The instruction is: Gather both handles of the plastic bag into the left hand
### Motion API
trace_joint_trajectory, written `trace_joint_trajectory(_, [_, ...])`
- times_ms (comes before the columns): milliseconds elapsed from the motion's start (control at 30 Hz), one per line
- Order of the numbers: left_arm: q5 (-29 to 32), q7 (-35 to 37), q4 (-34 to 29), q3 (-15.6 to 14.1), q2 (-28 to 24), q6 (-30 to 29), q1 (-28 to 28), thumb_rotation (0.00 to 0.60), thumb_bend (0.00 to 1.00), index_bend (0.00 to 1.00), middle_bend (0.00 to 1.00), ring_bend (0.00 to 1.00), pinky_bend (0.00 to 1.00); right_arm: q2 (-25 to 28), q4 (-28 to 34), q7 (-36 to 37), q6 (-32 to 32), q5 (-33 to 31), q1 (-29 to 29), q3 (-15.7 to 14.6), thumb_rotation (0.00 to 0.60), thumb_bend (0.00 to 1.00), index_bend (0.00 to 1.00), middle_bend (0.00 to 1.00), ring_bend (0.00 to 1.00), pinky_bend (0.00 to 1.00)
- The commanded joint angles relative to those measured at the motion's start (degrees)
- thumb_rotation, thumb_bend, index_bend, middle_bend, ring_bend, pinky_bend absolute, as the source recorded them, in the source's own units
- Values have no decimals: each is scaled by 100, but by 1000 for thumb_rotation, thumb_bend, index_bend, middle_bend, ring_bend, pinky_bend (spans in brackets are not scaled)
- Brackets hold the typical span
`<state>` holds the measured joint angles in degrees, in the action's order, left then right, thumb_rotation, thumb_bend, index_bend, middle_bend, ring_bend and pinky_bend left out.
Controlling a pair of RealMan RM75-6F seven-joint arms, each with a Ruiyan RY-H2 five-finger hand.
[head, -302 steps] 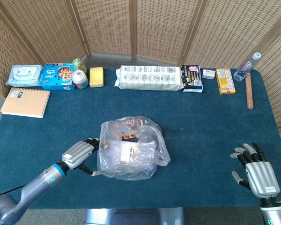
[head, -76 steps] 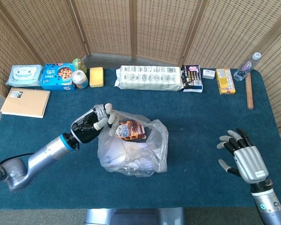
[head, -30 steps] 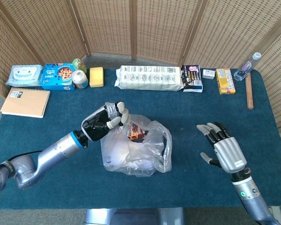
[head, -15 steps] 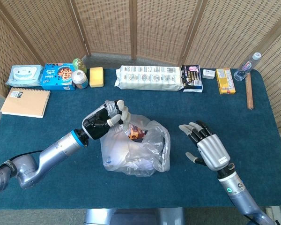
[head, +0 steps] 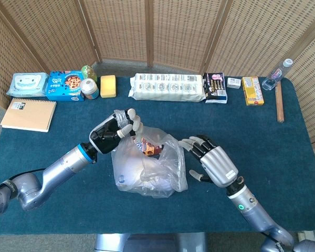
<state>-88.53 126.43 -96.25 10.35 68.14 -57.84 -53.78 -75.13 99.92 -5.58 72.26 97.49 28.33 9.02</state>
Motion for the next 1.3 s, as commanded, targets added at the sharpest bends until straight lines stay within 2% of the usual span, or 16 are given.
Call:
trace_joint_trajectory(33, [1,-19,0,1,12,38,-4,600,502,494,579,492,520,-34,-6,-10,-17,-34,47,33,600,243,155,213,210,157])
trace_joint_trajectory(433, [33,-42,78,75,131,155,-38,600,501,494,579,492,518,-155,103,46,-22,-103,244,98,600,239,212,238,238,174])
trace_joint_trajectory(1000, [20,-37,154,94,230,281,-56,600,501,494,579,492,514,-497,-27,117,47,-243,490,220,600,244,526,345,328,237])
trace_joint_trajectory(1300, [11,-71,164,103,237,313,-63,600,501,494,579,492,513,-435,34,325,178,-367,484,287,600,244,625,400,370,262])
